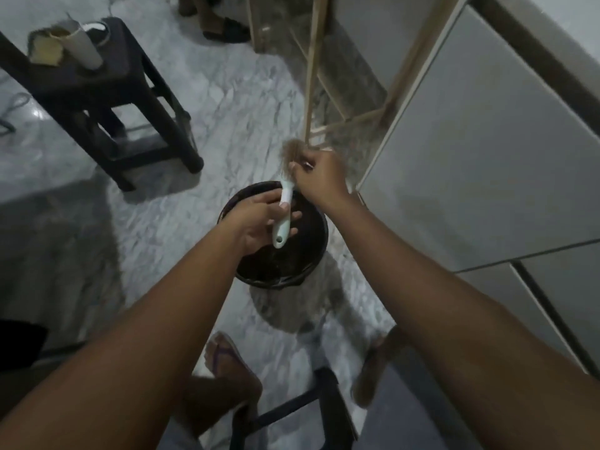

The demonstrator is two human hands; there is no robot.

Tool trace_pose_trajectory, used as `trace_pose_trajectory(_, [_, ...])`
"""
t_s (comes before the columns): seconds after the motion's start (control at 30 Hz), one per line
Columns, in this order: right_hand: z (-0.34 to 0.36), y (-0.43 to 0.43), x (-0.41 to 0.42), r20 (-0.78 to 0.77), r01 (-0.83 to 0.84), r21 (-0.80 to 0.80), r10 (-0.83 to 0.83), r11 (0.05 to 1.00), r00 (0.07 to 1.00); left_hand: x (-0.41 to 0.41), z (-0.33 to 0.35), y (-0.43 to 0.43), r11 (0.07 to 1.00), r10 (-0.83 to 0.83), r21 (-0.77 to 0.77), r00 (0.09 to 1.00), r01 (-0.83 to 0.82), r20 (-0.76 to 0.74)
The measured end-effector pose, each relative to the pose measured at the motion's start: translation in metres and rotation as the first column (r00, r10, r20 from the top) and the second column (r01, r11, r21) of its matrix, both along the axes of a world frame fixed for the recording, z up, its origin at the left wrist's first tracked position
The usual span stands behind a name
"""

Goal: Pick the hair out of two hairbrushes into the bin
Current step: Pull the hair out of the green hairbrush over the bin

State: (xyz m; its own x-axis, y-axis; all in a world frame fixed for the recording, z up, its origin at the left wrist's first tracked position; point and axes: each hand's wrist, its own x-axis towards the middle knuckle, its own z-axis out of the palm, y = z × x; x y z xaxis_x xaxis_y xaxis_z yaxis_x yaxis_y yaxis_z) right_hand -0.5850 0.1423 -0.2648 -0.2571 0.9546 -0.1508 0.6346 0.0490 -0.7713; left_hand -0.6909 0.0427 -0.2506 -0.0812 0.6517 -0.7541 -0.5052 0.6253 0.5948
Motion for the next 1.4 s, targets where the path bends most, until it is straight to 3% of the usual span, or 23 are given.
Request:
trace_pose_trajectory(0.23, [-0.078, -0.04, -0.015, -0.003, -0.077, 0.034, 0.077, 0.996, 0.997, -0.009, -0.091, -0.05, 0.994, 0.099, 0.03, 0.994, -0.1, 0.048])
trace_pose_trajectory(0.43, [-0.076, -0.068, -0.03, -0.055, -0.17, 0.037, 0.172, 0.985, 0.984, -0.02, -0.091, -0.095, 0.988, 0.147, 0.049, 0.989, -0.148, 0.019])
trace_pose_trajectory(0.63, [-0.098, -0.059, -0.051, -0.149, -0.109, -0.053, 0.1, 0.993, 0.984, -0.039, -0.104, -0.087, 0.983, 0.182, 0.011, 0.983, -0.181, -0.013])
trace_pose_trajectory(0.9, [-0.164, -0.024, -0.075, -0.044, -0.158, -0.023, 0.157, 0.987, 0.987, -0.041, -0.182, -0.047, 0.976, 0.166, -0.124, 0.979, -0.18, -0.114])
trace_pose_trajectory(1.07, [-0.18, -0.006, -0.077, -0.053, -0.192, 0.071, 0.196, 0.979, 0.979, -0.044, -0.211, -0.021, 0.951, 0.24, -0.172, 0.964, -0.258, -0.115])
trace_pose_trajectory(1.27, [-0.185, -0.002, -0.06, -0.209, 0.007, 0.346, 0.07, 0.938, 0.975, -0.044, -0.234, -0.013, 0.958, 0.184, -0.173, 0.955, -0.227, -0.231])
trace_pose_trajectory(1.33, [-0.195, 0.004, -0.051, -0.086, -0.014, 0.244, 0.036, 0.97, 0.996, -0.042, -0.239, -0.016, 0.964, 0.18, -0.154, 0.955, -0.219, -0.234])
trace_pose_trajectory(1.4, [-0.209, 0.01, -0.041, 0.272, -0.132, -0.01, 0.13, 0.991, 0.953, -0.039, -0.241, -0.019, 0.968, 0.182, -0.127, 0.956, -0.215, -0.232])
